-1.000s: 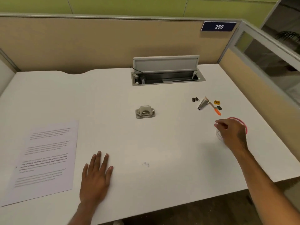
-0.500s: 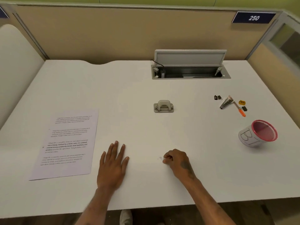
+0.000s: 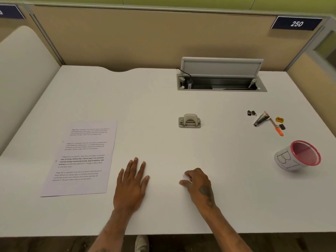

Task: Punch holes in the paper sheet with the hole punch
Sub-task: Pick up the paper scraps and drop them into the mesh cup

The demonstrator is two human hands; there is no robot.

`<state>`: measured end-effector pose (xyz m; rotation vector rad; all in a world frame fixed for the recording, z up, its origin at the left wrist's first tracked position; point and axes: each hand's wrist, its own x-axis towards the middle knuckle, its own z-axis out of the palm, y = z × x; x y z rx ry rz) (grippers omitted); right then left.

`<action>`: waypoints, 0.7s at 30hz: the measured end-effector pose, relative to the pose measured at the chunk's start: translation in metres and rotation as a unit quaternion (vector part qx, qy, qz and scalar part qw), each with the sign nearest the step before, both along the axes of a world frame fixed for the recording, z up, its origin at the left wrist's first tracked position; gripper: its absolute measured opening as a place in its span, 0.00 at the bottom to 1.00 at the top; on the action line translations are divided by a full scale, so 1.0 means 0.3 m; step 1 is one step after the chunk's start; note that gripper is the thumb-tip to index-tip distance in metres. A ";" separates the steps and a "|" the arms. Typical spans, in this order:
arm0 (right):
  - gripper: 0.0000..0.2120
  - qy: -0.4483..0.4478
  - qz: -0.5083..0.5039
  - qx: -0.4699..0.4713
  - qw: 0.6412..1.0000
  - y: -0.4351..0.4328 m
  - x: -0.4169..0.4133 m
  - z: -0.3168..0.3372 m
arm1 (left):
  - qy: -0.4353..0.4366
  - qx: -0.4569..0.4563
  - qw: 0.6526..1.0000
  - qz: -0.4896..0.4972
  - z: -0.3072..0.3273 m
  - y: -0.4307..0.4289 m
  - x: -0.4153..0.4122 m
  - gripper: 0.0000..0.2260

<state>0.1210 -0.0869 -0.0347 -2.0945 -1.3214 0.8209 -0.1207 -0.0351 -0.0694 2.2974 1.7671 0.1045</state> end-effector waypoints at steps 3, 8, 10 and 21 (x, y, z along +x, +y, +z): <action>0.03 0.018 -0.011 -0.012 1.000 0.022 -0.006 -0.003 | 0.000 0.001 1.000 0.000 -0.002 0.001 -0.001 0.26; 0.06 -0.007 -0.013 -0.015 1.000 0.039 -0.006 -0.014 | -0.003 0.004 1.000 0.000 -0.004 0.002 -0.002 0.26; 0.09 -0.029 -0.016 -0.021 0.999 0.041 -0.015 -0.010 | -0.007 0.001 1.000 0.000 -0.004 0.001 -0.002 0.27; 0.08 -0.203 0.062 -0.071 0.975 0.025 -0.058 0.006 | -0.018 0.000 1.000 0.000 -0.006 0.000 -0.004 0.27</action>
